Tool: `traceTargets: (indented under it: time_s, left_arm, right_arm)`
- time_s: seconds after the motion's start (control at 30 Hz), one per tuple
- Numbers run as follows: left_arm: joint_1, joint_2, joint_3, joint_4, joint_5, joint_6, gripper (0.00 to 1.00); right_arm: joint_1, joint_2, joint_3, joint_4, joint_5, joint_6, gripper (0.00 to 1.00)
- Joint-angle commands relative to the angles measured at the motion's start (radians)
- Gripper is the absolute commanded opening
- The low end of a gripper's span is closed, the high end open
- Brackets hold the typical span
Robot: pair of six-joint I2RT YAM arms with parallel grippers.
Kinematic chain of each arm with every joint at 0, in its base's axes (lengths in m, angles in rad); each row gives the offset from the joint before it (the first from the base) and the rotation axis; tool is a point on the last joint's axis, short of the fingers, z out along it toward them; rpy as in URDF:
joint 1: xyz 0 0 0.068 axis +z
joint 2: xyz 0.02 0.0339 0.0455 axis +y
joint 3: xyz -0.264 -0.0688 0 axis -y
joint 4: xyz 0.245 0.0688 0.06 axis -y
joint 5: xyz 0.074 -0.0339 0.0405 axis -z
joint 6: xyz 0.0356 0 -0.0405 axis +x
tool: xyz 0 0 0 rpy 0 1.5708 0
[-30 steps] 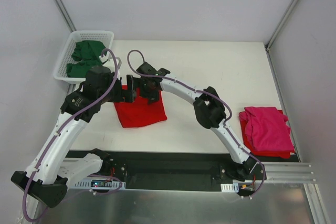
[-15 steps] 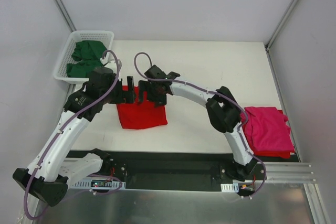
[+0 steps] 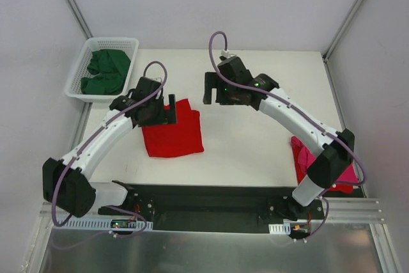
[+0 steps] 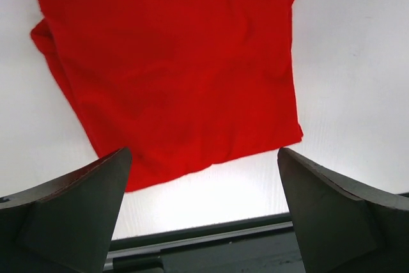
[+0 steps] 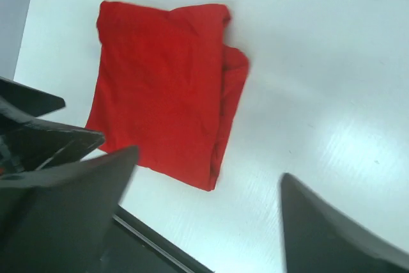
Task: Fold and stack the t-shirts
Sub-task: Fold the long partially folded tshirt into a neat square
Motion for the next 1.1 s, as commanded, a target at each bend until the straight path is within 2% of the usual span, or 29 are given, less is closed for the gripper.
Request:
traceTargets:
  time_s: [0.0, 0.27, 0.37, 0.53, 0.7, 0.87, 1.0, 1.07]
  left_arm:
    - [-0.01, 0.139, 0.029, 0.051, 0.048, -0.047, 0.99]
    - [-0.011, 0.404, 0.157, 0.032, 0.091, -0.038, 0.99]
    - [-0.033, 0.498, 0.23, 0.008, 0.062, -0.033, 0.99]
    - [-0.05, 0.625, 0.276, -0.035, 0.031, -0.032, 0.99]
    - [-0.051, 0.621, 0.207, -0.04, -0.009, -0.032, 0.99]
    - [-0.051, 0.579, 0.147, -0.038, -0.024, -0.036, 0.99]
    - [-0.05, 0.55, 0.126, -0.04, 0.005, -0.038, 0.99]
    - [-0.051, 0.532, 0.106, -0.037, 0.009, -0.039, 0.99]
  right_arm:
    - [-0.047, -0.094, -0.064, -0.207, 0.173, -0.115, 0.96]
    - [-0.206, -0.361, -0.464, -0.217, 0.128, -0.13, 0.96]
    - [-0.268, -0.458, -0.582, -0.209, 0.122, -0.135, 0.96]
    - [-0.401, -0.556, -0.659, -0.214, 0.072, -0.178, 0.96]
    - [-0.562, -0.62, -0.681, -0.243, 0.007, -0.23, 0.96]
    - [-0.615, -0.651, -0.75, -0.261, 0.061, -0.186, 0.96]
    - [-0.703, -0.673, -0.84, -0.249, 0.036, -0.153, 0.96]
    - [-0.733, -0.682, -0.869, -0.258, 0.078, -0.146, 0.96]
